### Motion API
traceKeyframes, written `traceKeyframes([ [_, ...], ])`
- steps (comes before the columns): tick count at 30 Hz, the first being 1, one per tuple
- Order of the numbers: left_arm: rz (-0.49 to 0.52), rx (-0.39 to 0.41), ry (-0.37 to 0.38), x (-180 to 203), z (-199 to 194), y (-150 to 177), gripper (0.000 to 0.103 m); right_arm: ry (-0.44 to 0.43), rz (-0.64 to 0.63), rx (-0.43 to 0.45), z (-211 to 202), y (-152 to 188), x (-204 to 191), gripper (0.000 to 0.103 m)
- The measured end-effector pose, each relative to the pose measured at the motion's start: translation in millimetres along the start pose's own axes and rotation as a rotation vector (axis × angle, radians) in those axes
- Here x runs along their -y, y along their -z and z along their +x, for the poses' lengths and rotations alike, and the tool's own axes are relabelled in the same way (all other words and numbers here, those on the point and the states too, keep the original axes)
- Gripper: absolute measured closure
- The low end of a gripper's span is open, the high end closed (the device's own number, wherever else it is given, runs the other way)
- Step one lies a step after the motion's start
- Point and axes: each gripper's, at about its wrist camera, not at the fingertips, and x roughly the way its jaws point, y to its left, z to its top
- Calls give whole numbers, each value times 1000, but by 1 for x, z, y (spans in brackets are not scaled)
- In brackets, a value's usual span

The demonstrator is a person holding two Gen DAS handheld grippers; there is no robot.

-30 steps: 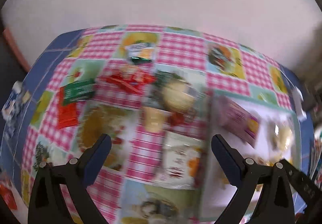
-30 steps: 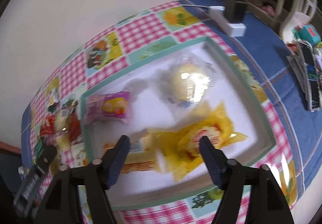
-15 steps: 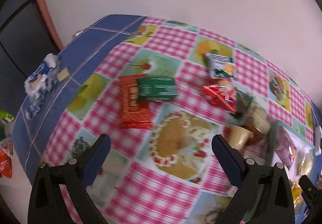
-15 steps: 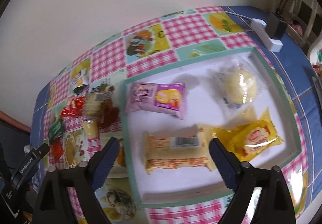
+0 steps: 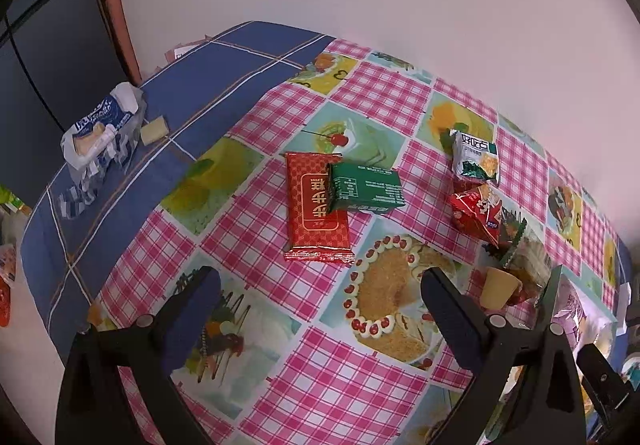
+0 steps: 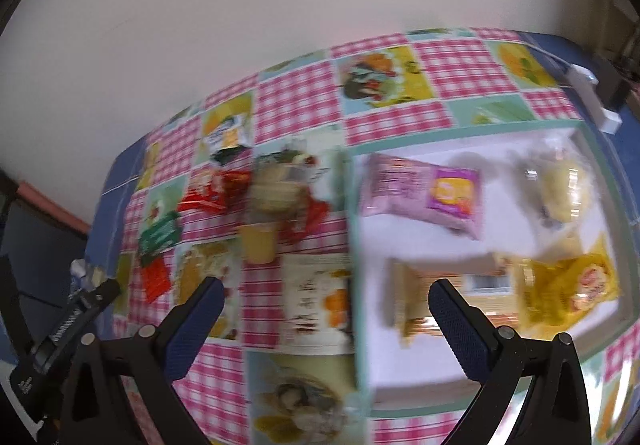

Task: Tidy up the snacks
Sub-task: 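Move the right tool back toward the white snack bag on the table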

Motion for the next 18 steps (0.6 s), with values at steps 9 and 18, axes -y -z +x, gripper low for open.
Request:
traceKeyframes([
  [9,-29,-54,-9,-5,14,1,3,-2,-102,-60,22,14,-34,0],
  [18,-2,-195,-21,11,47,12,3,54,-100,-163,55,21,-25,12],
])
